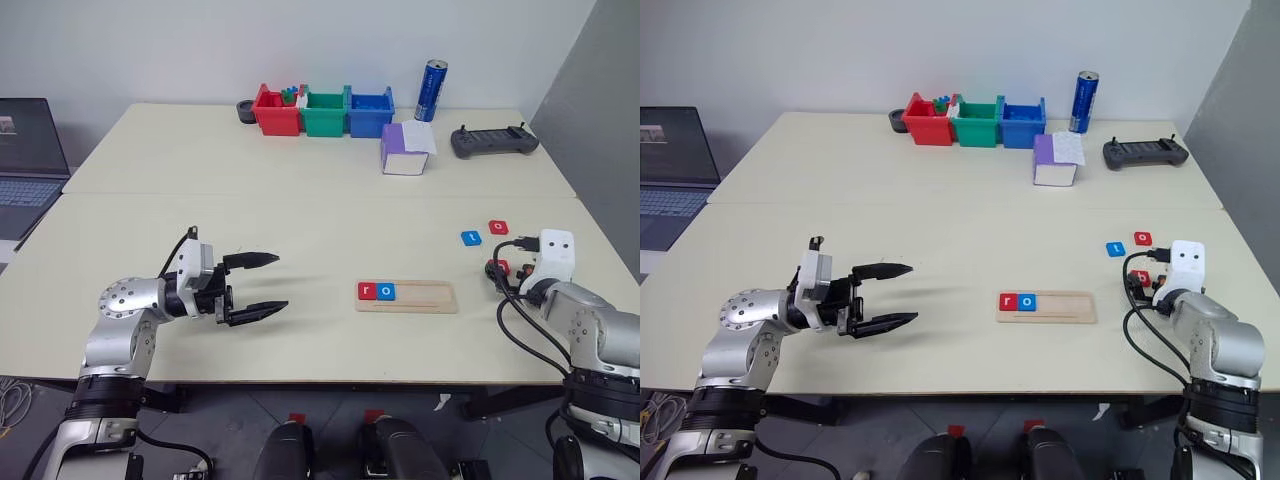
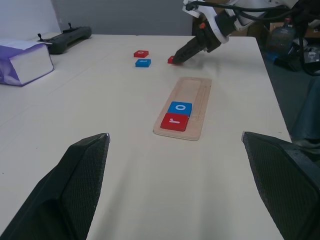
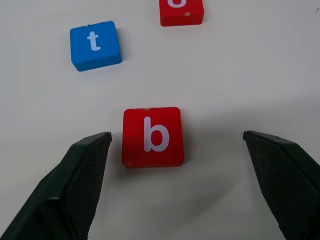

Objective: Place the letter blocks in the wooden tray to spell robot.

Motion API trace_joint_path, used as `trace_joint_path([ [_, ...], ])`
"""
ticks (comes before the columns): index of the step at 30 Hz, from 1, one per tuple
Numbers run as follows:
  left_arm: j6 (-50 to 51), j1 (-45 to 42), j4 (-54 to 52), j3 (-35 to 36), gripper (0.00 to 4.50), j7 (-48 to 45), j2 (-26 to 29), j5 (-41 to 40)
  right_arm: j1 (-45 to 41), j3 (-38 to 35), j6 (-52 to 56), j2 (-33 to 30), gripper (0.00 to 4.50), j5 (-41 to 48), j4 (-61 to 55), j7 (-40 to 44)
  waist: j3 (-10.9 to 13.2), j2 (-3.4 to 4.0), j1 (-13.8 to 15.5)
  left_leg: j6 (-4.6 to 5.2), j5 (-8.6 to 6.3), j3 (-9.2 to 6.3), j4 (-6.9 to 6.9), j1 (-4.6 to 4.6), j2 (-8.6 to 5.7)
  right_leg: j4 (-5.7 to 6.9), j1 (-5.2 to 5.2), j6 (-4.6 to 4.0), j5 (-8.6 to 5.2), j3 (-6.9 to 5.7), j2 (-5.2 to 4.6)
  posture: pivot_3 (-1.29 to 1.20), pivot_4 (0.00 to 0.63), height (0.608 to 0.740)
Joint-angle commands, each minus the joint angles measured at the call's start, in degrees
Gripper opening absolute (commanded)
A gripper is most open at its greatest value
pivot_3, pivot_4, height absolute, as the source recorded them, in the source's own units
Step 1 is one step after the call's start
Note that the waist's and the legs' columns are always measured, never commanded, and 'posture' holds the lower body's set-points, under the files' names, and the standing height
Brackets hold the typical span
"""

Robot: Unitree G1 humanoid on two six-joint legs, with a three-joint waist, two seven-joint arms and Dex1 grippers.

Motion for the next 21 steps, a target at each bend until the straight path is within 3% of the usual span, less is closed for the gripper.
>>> trace_joint_path([
  [1,0.18,-0.64,-2.48,0.42,4.49,0.86,0.63,-0.6,-1.11,0.39,-1.8,0.38,4.5,-0.49,0.67,0.06,0.0,0.0,-0.01,0.0,0.0,0.0,0.0,0.0,0.0,0.0,0.0,0.0,0.0,0.01,0.0,0.0,0.15,0.74],
  [4,0.42,-0.46,-2.88,0.4,4.49,1.17,0.69,-0.7,-0.75,0.7,-2.46,1.06,4.5,-0.67,1.48,-0.13,-0.01,-0.02,-0.01,0.0,0.0,0.0,0.0,0.01,0.0,0.0,0.0,0.0,0.0,0.0,0.0,0.0,0.15,0.74],
  [7,0.44,-0.4,-2.87,0.34,4.5,1.28,0.67,-0.62,0.08,1.07,-3.04,1.45,3.96,-0.79,1.54,0.1,-0.02,-0.04,-0.04,0.0,0.0,0.0,0.0,0.01,0.0,0.0,0.01,0.0,0.0,0.01,0.0,0.0,0.15,0.74],
  [14,-0.6,-1.44,-0.45,-0.09,4.5,0.47,0.28,0.0,1.24,1.68,-1.68,2.41,1.57,-0.64,-2.14,-0.75,-0.03,-0.05,-0.14,0.0,0.0,0.0,0.0,0.02,0.02,0.0,0.01,0.0,0.0,0.0,0.01,0.0,0.15,0.74],
  [21,-4.07,-3.33,5.67,-0.63,4.5,-2.48,-0.11,0.59,4.24,1.92,10.15,6.78,1.44,-1.09,-20.4,-7.07,-0.03,-0.04,-0.07,0.0,0.0,-0.01,-0.08,0.0,0.03,-0.01,-0.04,0.0,0.0,0.0,0.01,0.0,0.15,0.74],
])
